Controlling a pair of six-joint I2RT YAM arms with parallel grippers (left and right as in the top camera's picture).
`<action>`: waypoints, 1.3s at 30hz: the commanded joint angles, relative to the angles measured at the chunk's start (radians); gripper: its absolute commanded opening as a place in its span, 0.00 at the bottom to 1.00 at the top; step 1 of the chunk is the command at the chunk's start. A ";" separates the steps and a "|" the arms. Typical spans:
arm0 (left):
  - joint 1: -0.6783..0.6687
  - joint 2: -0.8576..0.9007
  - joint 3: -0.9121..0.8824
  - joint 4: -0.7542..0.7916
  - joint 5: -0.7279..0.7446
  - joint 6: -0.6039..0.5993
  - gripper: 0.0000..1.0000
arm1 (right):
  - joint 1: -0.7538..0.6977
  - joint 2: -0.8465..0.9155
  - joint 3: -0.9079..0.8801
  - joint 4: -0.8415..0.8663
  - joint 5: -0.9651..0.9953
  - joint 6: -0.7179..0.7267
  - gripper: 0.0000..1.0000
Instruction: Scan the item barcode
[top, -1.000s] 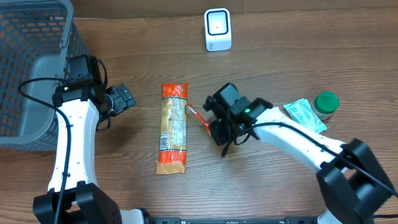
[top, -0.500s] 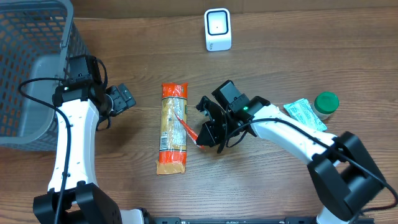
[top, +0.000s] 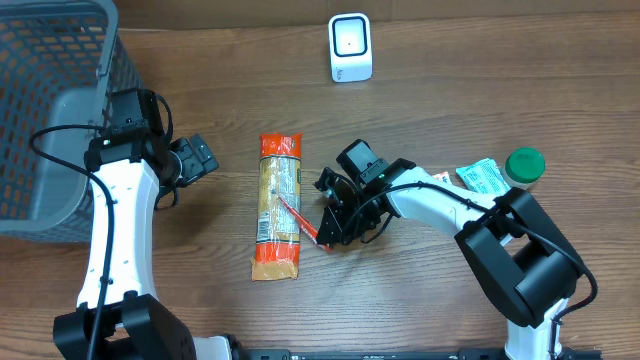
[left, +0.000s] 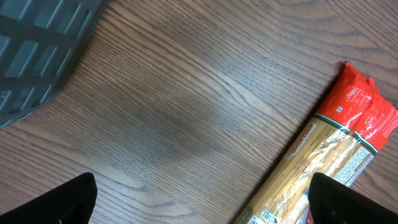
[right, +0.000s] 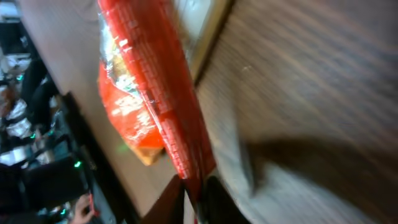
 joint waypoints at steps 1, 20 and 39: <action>0.000 -0.001 0.001 0.000 -0.006 -0.006 1.00 | -0.002 0.004 0.017 0.002 0.074 -0.003 0.22; 0.000 -0.001 0.001 0.000 -0.006 -0.006 1.00 | 0.001 0.003 0.019 -0.003 0.111 -0.012 0.39; 0.000 -0.001 0.001 0.000 -0.006 -0.006 1.00 | 0.288 -0.131 0.069 -0.128 0.813 -0.091 0.53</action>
